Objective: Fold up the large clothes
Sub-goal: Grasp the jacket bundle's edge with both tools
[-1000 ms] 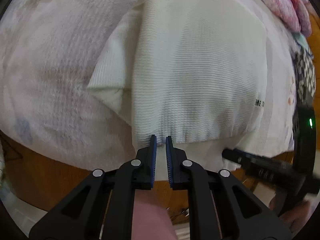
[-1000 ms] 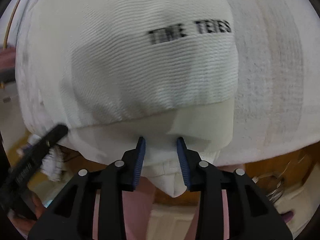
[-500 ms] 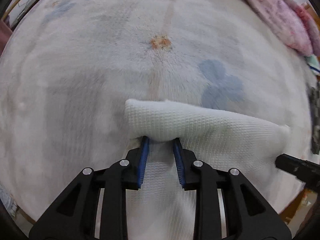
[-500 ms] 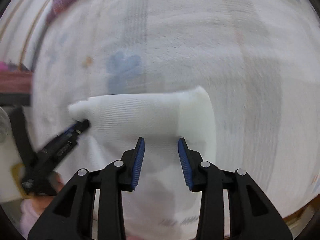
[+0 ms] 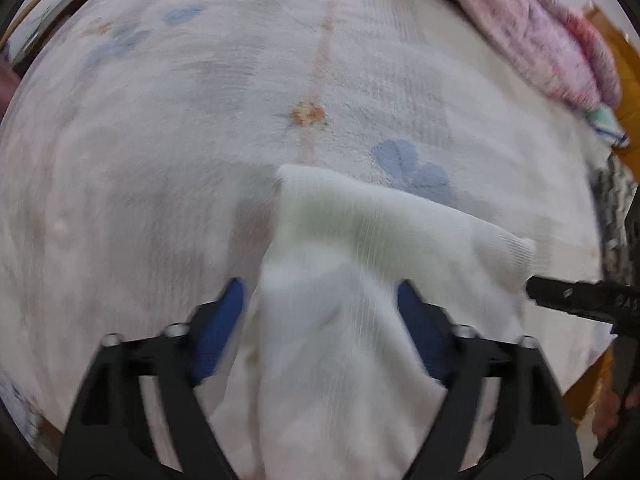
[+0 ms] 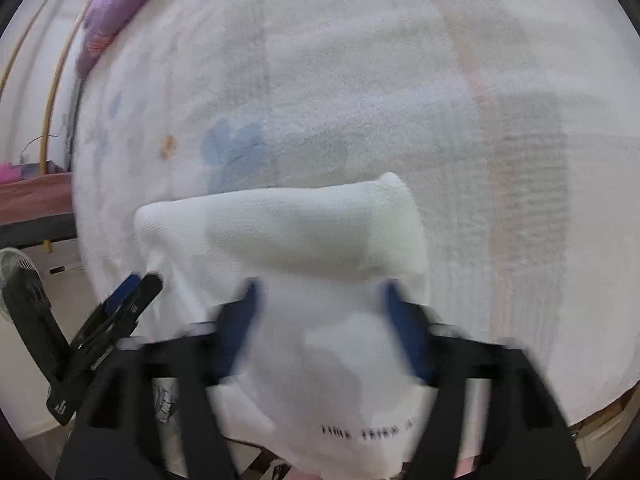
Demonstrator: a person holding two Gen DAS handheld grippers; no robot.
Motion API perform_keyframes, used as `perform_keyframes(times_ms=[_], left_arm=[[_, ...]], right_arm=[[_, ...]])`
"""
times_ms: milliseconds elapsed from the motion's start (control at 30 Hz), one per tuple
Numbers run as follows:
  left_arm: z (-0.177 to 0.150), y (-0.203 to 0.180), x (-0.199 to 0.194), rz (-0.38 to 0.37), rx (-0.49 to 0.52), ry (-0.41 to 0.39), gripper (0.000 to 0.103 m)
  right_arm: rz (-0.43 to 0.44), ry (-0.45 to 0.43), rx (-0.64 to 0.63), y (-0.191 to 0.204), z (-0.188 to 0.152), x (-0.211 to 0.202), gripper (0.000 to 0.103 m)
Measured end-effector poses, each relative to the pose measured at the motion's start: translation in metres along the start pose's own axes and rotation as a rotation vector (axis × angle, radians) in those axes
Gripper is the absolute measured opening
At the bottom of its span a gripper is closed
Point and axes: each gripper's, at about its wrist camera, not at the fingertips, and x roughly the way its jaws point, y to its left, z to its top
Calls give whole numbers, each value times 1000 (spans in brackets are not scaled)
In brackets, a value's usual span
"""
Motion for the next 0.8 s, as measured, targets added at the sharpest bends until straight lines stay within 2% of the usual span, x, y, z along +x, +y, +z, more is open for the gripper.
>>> perform_keyframes(times_ms=[33,133,300,433,567,600,700,800], left_arm=[[-4,5,-4,-13,-20,8,87],[-10,16,-8,-2,-75,72,87],[-24,28,-3,48,-89,122,87],[-35,39,10,47,-83,161,87],[-38,39,27,25,-59,200,87],[-37,39,31,14,-57,207,87],[-35,43,43,-85,-76,239,87],[-39,52,57,-220,-127,304,89]], right_arm=[[-15,-27,-8,-5,-7,-11,87],[-26,-19,6,-10,-25,-20,87],[11,-37,71,-39,-53,-13,87],[63,35,46,-41,-57,16,88],[102,103,-5,-33,-58,43,93],[124,114,-8,-32,-59,46,93],[243,169,10,-27,-62,62,95],[265,193,-1,-24,-63,81,97]])
